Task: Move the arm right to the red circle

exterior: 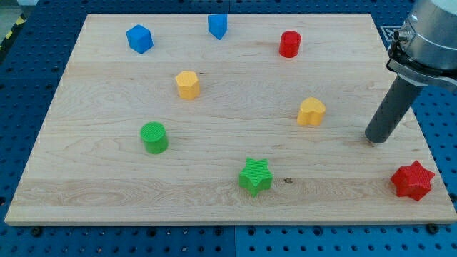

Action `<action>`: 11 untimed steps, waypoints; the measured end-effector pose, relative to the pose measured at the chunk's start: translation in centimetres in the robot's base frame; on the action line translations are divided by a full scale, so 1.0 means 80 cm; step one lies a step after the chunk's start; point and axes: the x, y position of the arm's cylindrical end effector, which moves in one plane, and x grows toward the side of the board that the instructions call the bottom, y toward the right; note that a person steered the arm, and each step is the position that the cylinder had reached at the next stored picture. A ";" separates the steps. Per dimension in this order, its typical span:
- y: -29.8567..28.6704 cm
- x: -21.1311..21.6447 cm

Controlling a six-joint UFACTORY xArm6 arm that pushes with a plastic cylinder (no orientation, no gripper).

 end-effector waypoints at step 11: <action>-0.010 -0.254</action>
